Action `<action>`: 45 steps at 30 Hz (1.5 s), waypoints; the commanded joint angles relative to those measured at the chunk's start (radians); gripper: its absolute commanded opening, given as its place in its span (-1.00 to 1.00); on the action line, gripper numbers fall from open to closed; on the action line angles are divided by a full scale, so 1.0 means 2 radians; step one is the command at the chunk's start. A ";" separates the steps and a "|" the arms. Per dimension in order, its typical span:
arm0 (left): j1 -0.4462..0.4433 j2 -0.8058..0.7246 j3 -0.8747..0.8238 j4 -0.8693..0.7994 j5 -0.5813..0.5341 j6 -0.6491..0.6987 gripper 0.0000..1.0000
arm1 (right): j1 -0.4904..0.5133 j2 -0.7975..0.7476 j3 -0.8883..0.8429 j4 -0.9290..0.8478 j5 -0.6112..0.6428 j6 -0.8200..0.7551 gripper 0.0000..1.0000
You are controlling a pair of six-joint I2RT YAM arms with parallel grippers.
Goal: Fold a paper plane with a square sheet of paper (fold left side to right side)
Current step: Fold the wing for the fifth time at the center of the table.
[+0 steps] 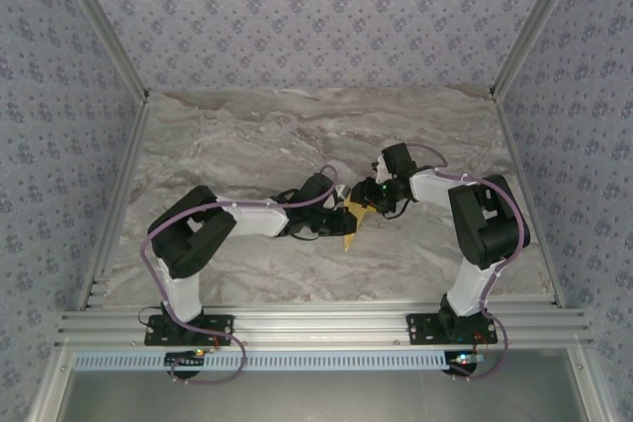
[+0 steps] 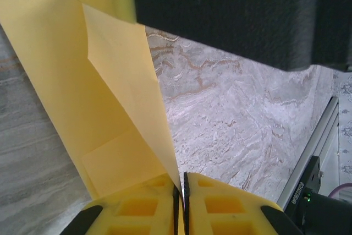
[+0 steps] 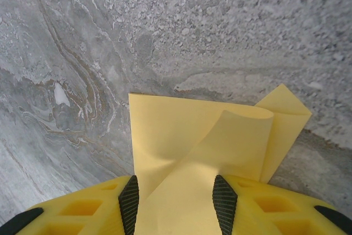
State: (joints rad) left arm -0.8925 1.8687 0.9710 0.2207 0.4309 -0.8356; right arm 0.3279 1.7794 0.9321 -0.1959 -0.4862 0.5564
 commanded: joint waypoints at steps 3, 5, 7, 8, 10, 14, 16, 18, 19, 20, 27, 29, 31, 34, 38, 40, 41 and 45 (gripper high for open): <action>-0.005 -0.009 -0.008 0.010 0.006 0.003 -0.71 | 0.001 0.033 -0.017 -0.055 0.043 -0.009 -0.06; -0.005 -0.019 -0.009 0.003 0.002 0.007 -0.64 | 0.001 0.033 -0.017 -0.056 0.044 -0.010 -0.06; -0.005 -0.032 -0.010 -0.010 -0.005 0.012 -0.56 | 0.002 0.033 -0.016 -0.056 0.044 -0.010 -0.06; -0.005 -0.040 -0.011 -0.020 -0.009 0.016 -0.50 | 0.002 0.034 -0.016 -0.056 0.044 -0.011 -0.06; -0.005 -0.054 -0.012 -0.035 -0.018 0.022 -0.44 | 0.002 0.033 -0.016 -0.057 0.044 -0.011 -0.06; -0.005 -0.082 -0.017 -0.058 -0.031 0.029 -0.37 | 0.002 0.033 -0.016 -0.057 0.044 -0.011 -0.06; -0.005 -0.090 -0.018 -0.058 -0.027 0.028 -0.36 | 0.003 0.034 -0.015 -0.057 0.044 -0.012 -0.06; -0.006 -0.091 -0.014 -0.051 -0.015 0.026 -0.37 | 0.003 0.033 -0.014 -0.058 0.044 -0.011 -0.06; -0.008 -0.089 -0.009 -0.049 -0.010 0.026 -0.38 | 0.003 0.033 -0.014 -0.057 0.044 -0.012 -0.06; -0.011 -0.084 -0.004 -0.048 -0.006 0.026 -0.39 | 0.003 0.033 -0.014 -0.058 0.044 -0.012 -0.06; -0.021 -0.039 0.031 -0.050 0.005 0.025 -0.40 | 0.004 0.033 -0.014 -0.059 0.045 -0.012 -0.06; -0.021 -0.031 0.033 -0.050 0.002 0.025 -0.40 | 0.004 0.034 -0.014 -0.060 0.045 -0.013 -0.06; -0.021 -0.025 0.033 -0.053 0.001 0.025 -0.40 | 0.004 0.033 -0.014 -0.061 0.046 -0.013 -0.06; -0.021 -0.018 0.032 -0.057 -0.002 0.026 -0.39 | 0.005 0.033 -0.013 -0.061 0.046 -0.014 -0.06; -0.021 -0.014 0.029 -0.067 -0.007 0.030 -0.40 | 0.005 0.033 -0.013 -0.063 0.048 -0.016 -0.06; -0.021 -0.012 0.028 -0.072 -0.009 0.030 -0.40 | 0.005 0.033 -0.013 -0.065 0.049 -0.016 -0.06; -0.021 -0.011 0.027 -0.072 -0.009 0.030 -0.40 | 0.004 0.033 -0.012 -0.066 0.049 -0.016 -0.06; -0.021 -0.009 0.024 -0.074 -0.013 0.029 -0.40 | 0.004 0.033 -0.012 -0.067 0.051 -0.017 -0.06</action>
State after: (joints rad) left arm -0.9318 1.8389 1.0130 0.0956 0.4179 -0.7937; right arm 0.3298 1.7813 0.9398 -0.2100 -0.4847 0.5407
